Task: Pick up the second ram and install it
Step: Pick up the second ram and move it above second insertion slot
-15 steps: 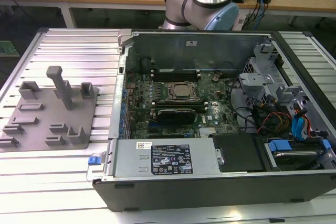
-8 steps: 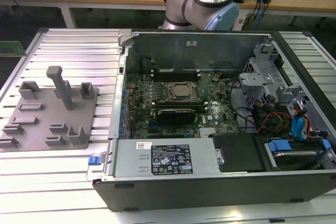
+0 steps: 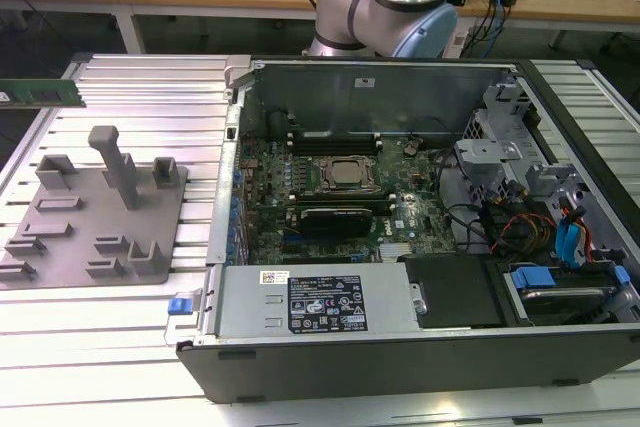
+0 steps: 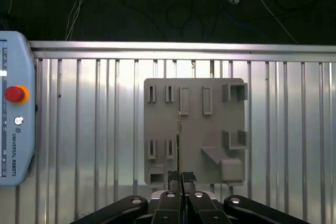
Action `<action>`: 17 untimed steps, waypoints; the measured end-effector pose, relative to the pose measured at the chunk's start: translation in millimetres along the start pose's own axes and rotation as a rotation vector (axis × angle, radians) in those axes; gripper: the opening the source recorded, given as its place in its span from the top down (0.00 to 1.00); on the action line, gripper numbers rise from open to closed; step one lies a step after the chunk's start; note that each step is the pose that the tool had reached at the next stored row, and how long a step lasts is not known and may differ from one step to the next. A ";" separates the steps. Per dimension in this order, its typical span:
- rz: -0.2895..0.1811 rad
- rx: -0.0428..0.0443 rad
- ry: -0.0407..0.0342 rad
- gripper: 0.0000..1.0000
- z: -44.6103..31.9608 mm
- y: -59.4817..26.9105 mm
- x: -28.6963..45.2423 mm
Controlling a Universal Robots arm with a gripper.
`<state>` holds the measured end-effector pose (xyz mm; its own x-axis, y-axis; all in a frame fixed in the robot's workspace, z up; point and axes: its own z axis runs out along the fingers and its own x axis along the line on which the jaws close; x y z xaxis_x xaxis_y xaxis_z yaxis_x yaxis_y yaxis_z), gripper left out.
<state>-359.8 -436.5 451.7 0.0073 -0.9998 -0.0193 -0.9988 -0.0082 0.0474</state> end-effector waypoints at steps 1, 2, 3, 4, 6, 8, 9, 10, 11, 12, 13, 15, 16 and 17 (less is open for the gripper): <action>0.000 0.0000 0.0000 0.91 -0.1 -3.4 0.0; 0.000 -0.0001 0.0000 0.91 -0.3 -8.3 0.1; 0.000 0.0000 0.0000 0.91 -0.5 -13.9 0.1; 0.000 0.0000 0.0000 0.91 -0.5 -18.4 0.2; 0.000 0.0000 -0.0001 0.91 -0.6 -22.1 0.2; 0.000 -0.0001 0.0001 0.91 -0.8 -27.6 0.2; 0.000 -0.0001 0.0000 0.91 -0.8 -31.5 0.3; 0.000 0.0000 0.0000 0.91 -0.9 -36.3 0.4; 0.000 0.0000 0.0000 0.91 -1.0 -39.5 0.6; 0.000 0.0000 0.0000 0.91 -1.1 -43.3 0.7; 0.000 -0.0001 0.0000 0.91 -1.1 -46.4 0.8; 0.000 -0.0001 0.0001 0.91 -1.2 -50.1 0.8; 0.000 0.0000 0.0001 0.91 -1.1 -51.7 0.9; 0.000 0.0000 0.0000 0.91 -1.1 -54.2 0.9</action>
<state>-305.6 -437.0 450.2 0.0072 -0.9998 -0.0193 -0.9988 -0.0081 0.0475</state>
